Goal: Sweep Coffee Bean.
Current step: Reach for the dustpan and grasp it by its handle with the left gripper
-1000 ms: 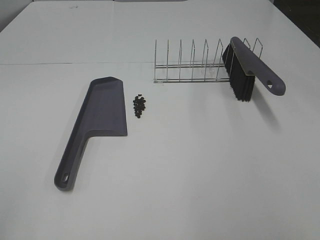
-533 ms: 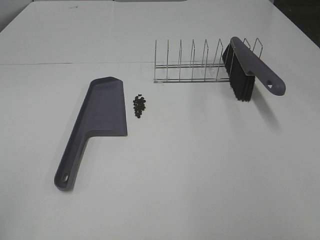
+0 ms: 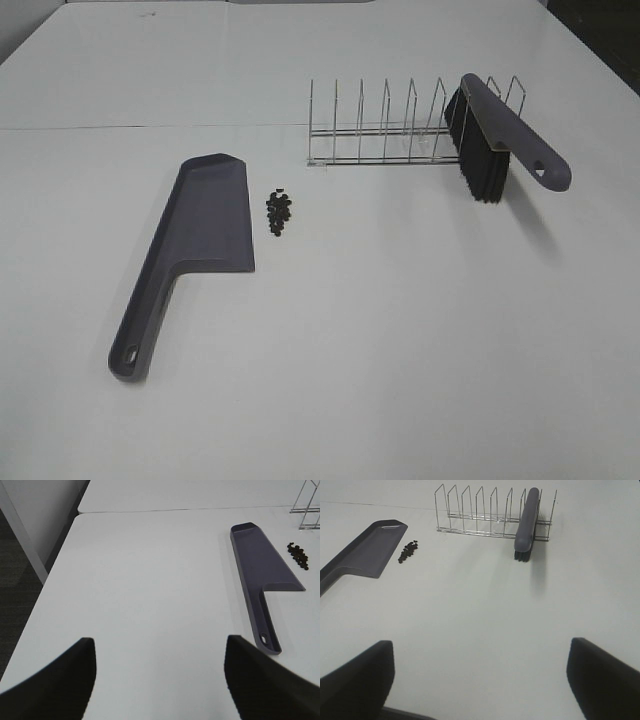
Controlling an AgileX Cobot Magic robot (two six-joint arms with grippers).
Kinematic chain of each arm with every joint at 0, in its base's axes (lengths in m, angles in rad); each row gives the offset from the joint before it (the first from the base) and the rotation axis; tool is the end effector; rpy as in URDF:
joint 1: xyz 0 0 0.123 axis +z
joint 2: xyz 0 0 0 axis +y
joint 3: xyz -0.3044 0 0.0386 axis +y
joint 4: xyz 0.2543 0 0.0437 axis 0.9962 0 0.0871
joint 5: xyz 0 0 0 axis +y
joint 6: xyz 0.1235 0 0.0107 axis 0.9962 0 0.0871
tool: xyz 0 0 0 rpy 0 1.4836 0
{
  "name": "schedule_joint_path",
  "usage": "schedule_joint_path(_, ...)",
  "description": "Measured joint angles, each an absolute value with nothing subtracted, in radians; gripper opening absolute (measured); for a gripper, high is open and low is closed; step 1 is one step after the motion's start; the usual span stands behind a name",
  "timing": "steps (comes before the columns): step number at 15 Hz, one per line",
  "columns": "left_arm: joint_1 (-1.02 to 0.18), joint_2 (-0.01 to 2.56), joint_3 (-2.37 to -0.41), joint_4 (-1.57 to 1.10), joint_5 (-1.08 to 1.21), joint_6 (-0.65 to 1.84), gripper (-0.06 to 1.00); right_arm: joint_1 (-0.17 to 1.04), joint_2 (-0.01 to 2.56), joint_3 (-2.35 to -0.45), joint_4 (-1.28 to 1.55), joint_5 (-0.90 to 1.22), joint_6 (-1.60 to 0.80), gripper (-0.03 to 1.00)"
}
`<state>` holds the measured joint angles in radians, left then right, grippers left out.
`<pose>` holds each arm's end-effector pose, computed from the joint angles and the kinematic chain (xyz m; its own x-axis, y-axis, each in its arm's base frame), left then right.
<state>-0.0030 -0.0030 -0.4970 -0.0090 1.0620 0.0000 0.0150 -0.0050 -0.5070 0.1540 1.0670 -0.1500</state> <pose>0.0079 -0.0010 0.2642 -0.4572 -0.0030 -0.8894 0.0080 0.9999 -0.0075 0.0053 0.0167 0.2678 -0.4350 -0.0810 -0.8968 -0.1682 0.9857 -0.0074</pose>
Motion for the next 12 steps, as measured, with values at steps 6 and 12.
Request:
schedule_joint_path(6, -0.003, 0.223, -0.520, -0.061, 0.915, 0.000, 0.66, 0.015, -0.005, -0.507, 0.154, 1.067, -0.150, 0.80)
schedule_joint_path(12, -0.003, 0.653, -0.520, -0.154, 0.438, 0.000, 0.66, 0.015, -0.005, -0.507, 0.154, 1.067, -0.150, 0.80)
